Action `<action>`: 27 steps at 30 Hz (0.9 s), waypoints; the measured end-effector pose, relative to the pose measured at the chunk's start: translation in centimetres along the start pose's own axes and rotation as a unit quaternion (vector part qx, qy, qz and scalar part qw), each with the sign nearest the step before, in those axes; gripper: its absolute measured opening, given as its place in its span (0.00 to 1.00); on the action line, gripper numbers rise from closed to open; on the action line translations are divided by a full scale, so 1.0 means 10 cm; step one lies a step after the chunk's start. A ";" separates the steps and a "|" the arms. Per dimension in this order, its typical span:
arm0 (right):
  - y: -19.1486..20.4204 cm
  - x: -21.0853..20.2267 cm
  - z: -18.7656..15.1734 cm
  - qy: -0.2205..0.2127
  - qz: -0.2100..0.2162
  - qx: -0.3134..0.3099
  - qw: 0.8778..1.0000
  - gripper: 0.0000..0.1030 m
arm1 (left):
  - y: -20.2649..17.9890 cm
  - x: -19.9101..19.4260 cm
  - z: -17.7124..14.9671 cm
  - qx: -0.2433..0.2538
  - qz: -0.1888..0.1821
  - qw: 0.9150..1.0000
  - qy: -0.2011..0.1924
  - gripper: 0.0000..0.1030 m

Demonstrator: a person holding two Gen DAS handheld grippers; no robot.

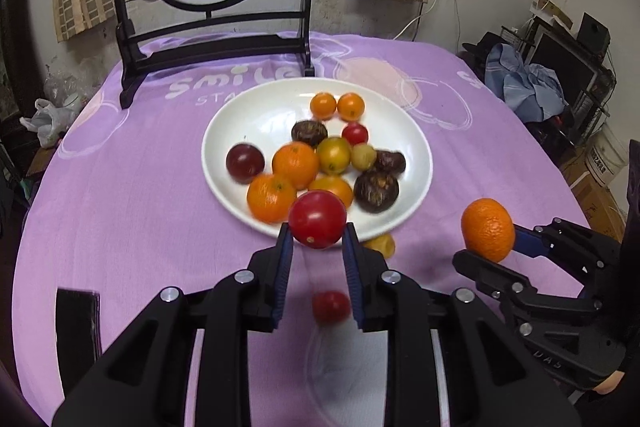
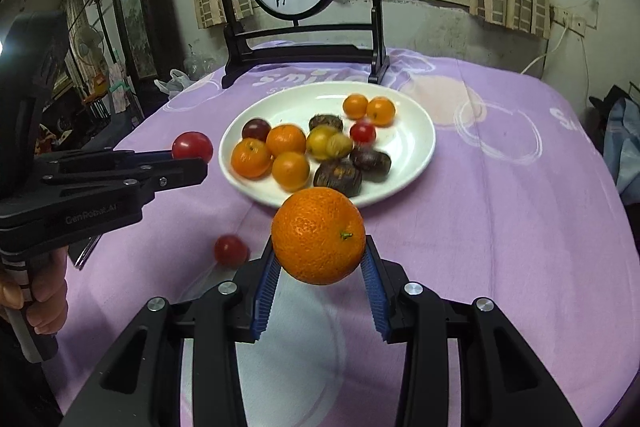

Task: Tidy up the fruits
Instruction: 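Carry the orange and tomato over the white plate and release them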

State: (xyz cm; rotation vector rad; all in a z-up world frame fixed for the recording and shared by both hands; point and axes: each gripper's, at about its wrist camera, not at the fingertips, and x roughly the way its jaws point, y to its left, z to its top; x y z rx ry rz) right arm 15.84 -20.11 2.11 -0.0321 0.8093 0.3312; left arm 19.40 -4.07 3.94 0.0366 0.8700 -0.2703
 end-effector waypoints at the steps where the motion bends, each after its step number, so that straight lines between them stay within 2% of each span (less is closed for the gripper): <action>1: -0.02 0.06 0.08 -0.001 -0.001 -0.001 1.000 0.40 | 0.00 0.05 0.06 -0.001 0.001 1.000 0.001 0.24; 6: -0.19 0.39 0.42 0.002 -0.003 0.011 1.000 0.40 | 0.03 0.40 0.35 -0.010 0.014 1.000 0.012 0.24; 13: -0.35 0.88 0.62 0.019 -0.011 0.024 0.999 0.40 | 0.17 0.81 0.57 -0.036 0.022 0.999 0.027 0.24; 17: -0.45 0.99 0.71 0.011 -0.011 0.043 0.999 0.42 | 0.20 0.95 0.62 -0.039 0.032 0.998 0.034 0.25; 19: -0.48 1.01 0.73 0.005 -0.007 0.049 0.999 0.46 | 0.23 0.97 0.64 -0.047 0.034 0.998 0.034 0.29; 20: -0.49 1.00 0.73 0.000 -0.009 0.052 0.999 0.51 | 0.23 0.97 0.65 -0.051 0.036 0.998 0.031 0.35; 21: -0.50 0.98 0.74 -0.003 -0.012 0.053 0.999 0.51 | 0.24 0.95 0.65 -0.052 0.038 0.997 0.028 0.41; 26: -0.47 0.82 0.67 -0.004 -0.014 0.044 0.999 0.51 | 0.18 0.73 0.60 -0.042 0.045 0.998 0.010 0.49; 27: -0.44 0.76 0.63 -0.004 -0.014 0.037 0.999 0.52 | 0.17 0.69 0.57 -0.042 0.046 0.998 0.007 0.54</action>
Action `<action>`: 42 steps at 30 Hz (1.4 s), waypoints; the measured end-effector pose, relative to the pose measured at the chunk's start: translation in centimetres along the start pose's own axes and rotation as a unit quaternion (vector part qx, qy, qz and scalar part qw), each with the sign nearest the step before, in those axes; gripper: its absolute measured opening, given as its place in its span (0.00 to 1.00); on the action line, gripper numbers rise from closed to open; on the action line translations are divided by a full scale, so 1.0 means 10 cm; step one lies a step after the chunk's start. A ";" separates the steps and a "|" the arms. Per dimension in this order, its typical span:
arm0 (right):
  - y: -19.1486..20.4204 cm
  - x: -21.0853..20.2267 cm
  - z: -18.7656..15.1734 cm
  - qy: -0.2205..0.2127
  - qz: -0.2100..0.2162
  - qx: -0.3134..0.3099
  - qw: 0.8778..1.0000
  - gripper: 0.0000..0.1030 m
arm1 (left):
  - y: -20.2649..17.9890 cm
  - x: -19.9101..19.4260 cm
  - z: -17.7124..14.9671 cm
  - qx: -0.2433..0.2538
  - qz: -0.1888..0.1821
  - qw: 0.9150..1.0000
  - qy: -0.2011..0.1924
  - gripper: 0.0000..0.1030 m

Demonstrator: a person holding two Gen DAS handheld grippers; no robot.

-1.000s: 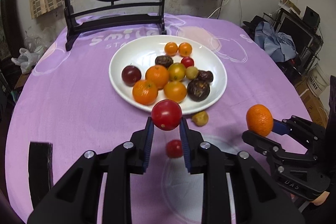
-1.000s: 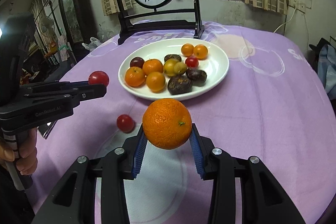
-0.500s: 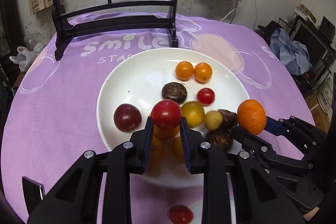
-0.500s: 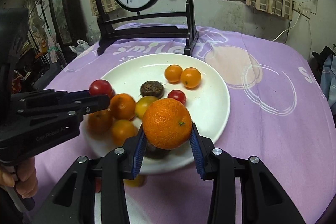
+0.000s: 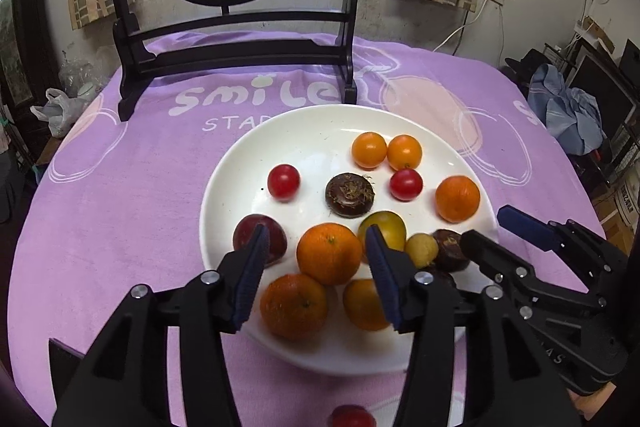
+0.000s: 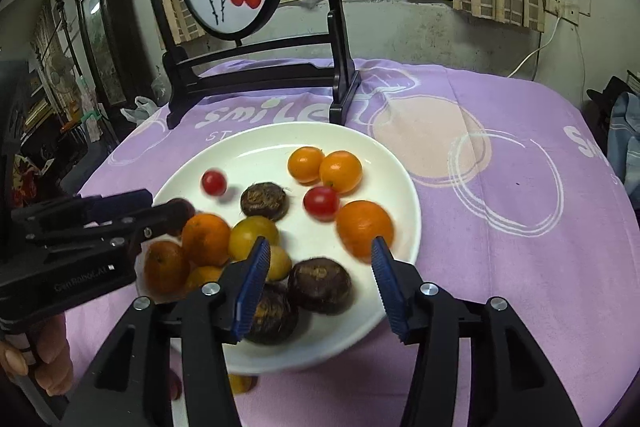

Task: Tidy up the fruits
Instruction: 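Carry the orange and tomato over the white plate and release them, then grasp a yellow citrus with the right tool while the left tool grasps a red tomato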

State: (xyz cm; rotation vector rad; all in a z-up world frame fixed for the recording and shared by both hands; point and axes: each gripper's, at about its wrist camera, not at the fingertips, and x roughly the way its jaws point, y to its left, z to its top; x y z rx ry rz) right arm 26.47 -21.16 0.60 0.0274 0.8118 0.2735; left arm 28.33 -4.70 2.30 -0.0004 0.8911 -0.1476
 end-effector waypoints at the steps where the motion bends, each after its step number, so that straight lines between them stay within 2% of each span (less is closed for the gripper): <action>1: 0.02 -0.05 -0.04 -0.001 -0.003 -0.006 1.000 0.52 | 0.00 -0.06 -0.04 -0.001 0.001 1.000 -0.004 0.57; 2: 0.05 -0.11 -0.08 -0.003 -0.006 -0.013 1.000 0.52 | 0.00 -0.12 -0.08 -0.002 0.002 1.000 -0.007 0.62; 12: 0.30 -0.45 -0.58 0.021 0.003 -0.053 0.998 0.52 | 0.07 -0.59 -0.68 -0.020 -0.002 1.000 -0.014 0.74; 17: 0.42 -0.51 -0.86 0.047 0.010 -0.062 0.997 0.52 | 0.16 -0.65 -1.00 -0.028 0.006 1.000 -0.009 0.75; 22: 0.54 -0.42 -1.05 0.072 0.003 -0.075 0.995 0.52 | 0.27 -0.53 -1.15 -0.039 -0.006 0.999 0.008 0.75; 29: 0.58 -0.22 -1.04 0.090 -0.002 -0.068 0.994 0.52 | 0.45 -0.44 -1.17 -0.052 -0.005 0.999 0.014 0.75; 37: 0.68 0.05 -0.83 0.080 -0.012 -0.062 0.995 0.51 | 0.48 -0.41 -1.15 -0.057 -0.009 0.998 0.017 0.78; 41: 0.72 0.13 -0.73 0.071 -0.022 -0.064 0.995 0.41 | 0.49 -0.39 -1.15 -0.060 -0.011 0.998 0.022 0.78; 42: 0.73 0.14 -0.71 0.068 -0.022 -0.063 0.996 0.32 | 0.49 -0.39 -1.15 -0.059 -0.011 0.998 0.023 0.78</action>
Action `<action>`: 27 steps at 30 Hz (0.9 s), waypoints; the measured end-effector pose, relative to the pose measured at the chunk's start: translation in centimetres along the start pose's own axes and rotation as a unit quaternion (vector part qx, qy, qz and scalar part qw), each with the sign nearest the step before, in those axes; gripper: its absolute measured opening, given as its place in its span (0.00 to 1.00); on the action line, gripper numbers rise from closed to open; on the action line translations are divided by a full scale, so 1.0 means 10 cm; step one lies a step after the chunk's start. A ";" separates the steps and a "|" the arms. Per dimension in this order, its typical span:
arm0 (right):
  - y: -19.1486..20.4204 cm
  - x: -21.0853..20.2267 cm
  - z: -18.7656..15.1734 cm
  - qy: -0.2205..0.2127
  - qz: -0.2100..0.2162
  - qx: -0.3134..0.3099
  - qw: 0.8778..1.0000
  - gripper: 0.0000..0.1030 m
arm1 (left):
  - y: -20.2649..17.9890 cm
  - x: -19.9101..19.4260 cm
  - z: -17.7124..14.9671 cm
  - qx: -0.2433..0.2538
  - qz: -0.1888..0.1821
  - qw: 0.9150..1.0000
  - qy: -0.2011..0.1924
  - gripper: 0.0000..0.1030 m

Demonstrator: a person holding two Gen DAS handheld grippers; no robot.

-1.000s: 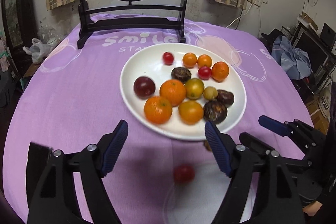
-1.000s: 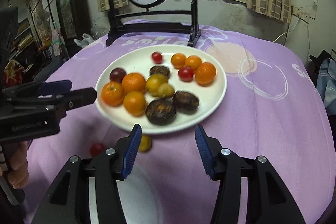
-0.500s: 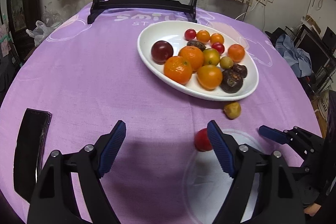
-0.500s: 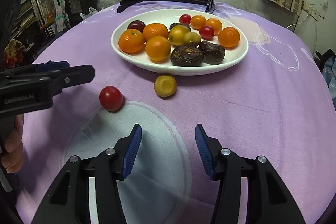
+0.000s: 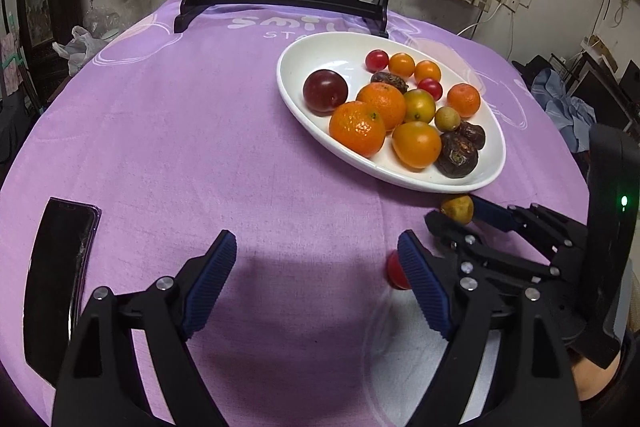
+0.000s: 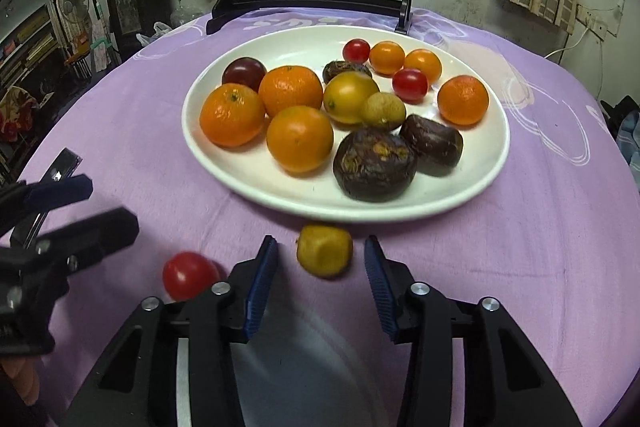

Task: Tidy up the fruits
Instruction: 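Grasp a yellow citrus with the right tool while the left tool grasps a red tomato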

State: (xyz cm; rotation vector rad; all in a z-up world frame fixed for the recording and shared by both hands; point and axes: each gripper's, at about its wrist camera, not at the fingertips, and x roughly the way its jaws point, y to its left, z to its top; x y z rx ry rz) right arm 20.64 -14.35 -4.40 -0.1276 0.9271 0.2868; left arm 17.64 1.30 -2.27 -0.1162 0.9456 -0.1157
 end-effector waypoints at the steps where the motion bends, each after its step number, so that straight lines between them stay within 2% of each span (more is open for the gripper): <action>1: -0.01 0.00 0.01 -0.001 0.003 0.002 1.000 0.27 | -0.01 0.01 0.00 0.002 -0.001 1.000 0.002 0.78; 6: -0.12 -0.10 -0.04 -0.001 0.021 0.024 0.999 0.26 | -0.02 0.03 -0.01 0.006 0.001 1.000 0.002 0.79; 13: -0.39 -0.45 -0.32 -0.011 0.021 0.062 0.998 0.27 | -0.11 0.01 -0.05 0.021 -0.006 1.000 -0.002 0.79; 20: -0.38 -0.62 -0.61 -0.008 0.023 0.044 0.999 0.27 | -0.30 0.01 -0.14 0.049 -0.032 0.998 0.000 0.79; 25: -0.41 -0.67 -0.65 -0.016 0.017 0.040 0.999 0.27 | -0.47 0.12 -0.24 0.077 -0.022 0.997 0.014 0.79; 27: -0.40 -0.71 -0.65 -0.024 0.010 0.031 0.999 0.27 | -0.52 0.18 -0.26 0.080 -0.022 0.996 0.025 0.74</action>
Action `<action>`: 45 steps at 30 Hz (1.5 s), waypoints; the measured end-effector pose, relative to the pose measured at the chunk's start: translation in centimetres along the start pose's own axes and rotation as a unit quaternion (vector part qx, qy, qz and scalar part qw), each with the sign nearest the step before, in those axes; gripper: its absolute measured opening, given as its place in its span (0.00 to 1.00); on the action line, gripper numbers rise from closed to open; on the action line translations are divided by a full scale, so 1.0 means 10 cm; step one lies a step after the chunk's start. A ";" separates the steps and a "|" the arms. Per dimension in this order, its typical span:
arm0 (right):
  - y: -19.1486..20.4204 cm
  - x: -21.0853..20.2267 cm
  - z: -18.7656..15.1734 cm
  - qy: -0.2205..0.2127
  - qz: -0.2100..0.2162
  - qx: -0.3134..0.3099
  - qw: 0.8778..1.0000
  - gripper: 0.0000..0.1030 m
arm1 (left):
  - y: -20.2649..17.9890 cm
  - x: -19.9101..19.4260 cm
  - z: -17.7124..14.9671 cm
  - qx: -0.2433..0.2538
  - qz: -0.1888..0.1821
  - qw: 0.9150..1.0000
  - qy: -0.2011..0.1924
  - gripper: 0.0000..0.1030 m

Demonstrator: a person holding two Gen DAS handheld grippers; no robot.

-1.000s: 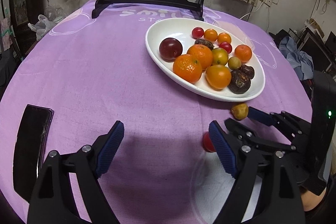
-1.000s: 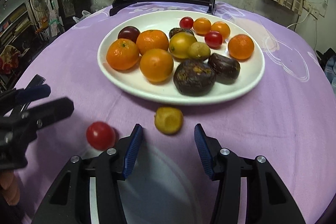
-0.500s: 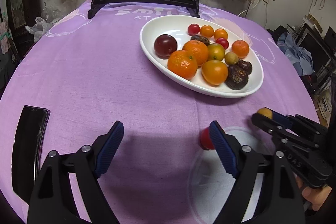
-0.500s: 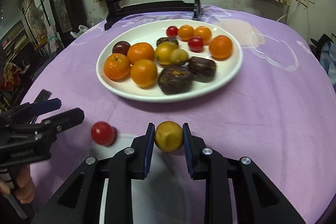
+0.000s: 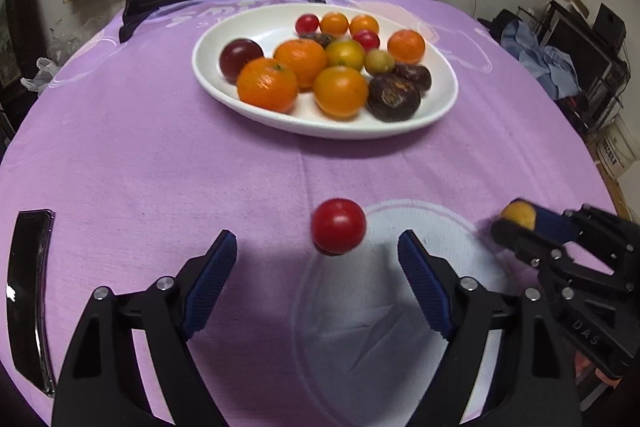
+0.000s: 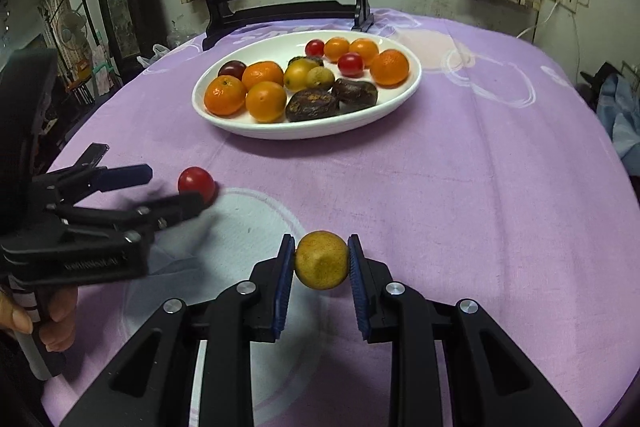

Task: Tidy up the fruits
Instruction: 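Grasp a yellow citrus with the right tool while the left tool grasps a red tomato, then carry both fruits over the white plate and open both tools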

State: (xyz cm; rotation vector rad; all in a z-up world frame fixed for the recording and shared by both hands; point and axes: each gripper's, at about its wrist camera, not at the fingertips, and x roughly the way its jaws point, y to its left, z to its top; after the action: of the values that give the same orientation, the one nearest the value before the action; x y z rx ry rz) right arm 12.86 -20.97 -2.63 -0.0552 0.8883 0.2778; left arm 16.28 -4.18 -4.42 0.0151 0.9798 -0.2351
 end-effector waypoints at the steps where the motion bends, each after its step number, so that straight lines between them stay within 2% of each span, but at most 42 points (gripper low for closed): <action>1: 0.00 -0.01 0.00 -0.002 0.003 -0.002 1.000 0.27 | -0.02 0.04 0.00 0.002 0.002 1.000 0.006 0.72; 4: 0.00 -0.01 0.00 -0.001 0.005 -0.006 1.000 0.27 | -0.06 0.11 0.00 0.010 0.016 1.000 0.013 0.67; 7: -0.01 -0.04 0.00 -0.005 0.011 -0.007 1.000 0.27 | -0.11 0.14 0.04 0.020 0.034 0.999 0.010 0.56; 9: -0.01 -0.06 0.01 -0.008 0.014 -0.007 1.000 0.27 | -0.12 0.15 0.06 0.021 0.037 0.999 0.008 0.41; 11: 0.00 -0.07 0.01 -0.010 0.013 -0.009 1.000 0.27 | -0.15 0.13 0.07 0.023 0.024 0.999 0.007 0.28; 15: -0.03 -0.06 0.01 -0.008 0.012 -0.004 1.000 0.27 | -0.17 0.10 0.06 0.025 0.024 0.999 0.011 0.28; 18: -0.05 -0.06 0.01 -0.008 0.012 0.002 1.000 0.27 | -0.12 0.02 0.07 0.009 0.004 1.000 0.016 0.28; 21: -0.07 -0.05 0.01 -0.006 0.018 0.011 1.000 0.27 | -0.10 -0.12 0.15 0.010 -0.004 1.000 0.003 0.28; 24: -0.10 -0.11 0.08 -0.015 0.040 0.029 0.999 0.27 | -0.09 -0.27 0.30 0.018 -0.008 1.000 -0.013 0.28; 29: -0.07 -0.14 0.37 -0.030 0.040 0.013 0.999 0.27 | -0.06 -0.36 0.65 0.025 0.008 0.999 -0.038 0.28; 38: -0.09 0.17 1.02 -0.056 0.039 0.018 0.997 0.27 | 0.04 0.00 1.20 0.001 0.027 0.999 -0.041 0.28; 45: -0.27 0.66 1.32 -0.034 0.028 0.045 0.998 0.27 | 0.16 0.30 1.43 -0.020 0.044 0.998 -0.031 0.28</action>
State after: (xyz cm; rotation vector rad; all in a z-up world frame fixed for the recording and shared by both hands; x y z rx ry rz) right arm 27.53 -20.01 0.45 0.0627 0.8343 0.2904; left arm 29.94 -4.92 1.02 0.0140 0.9188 -0.1353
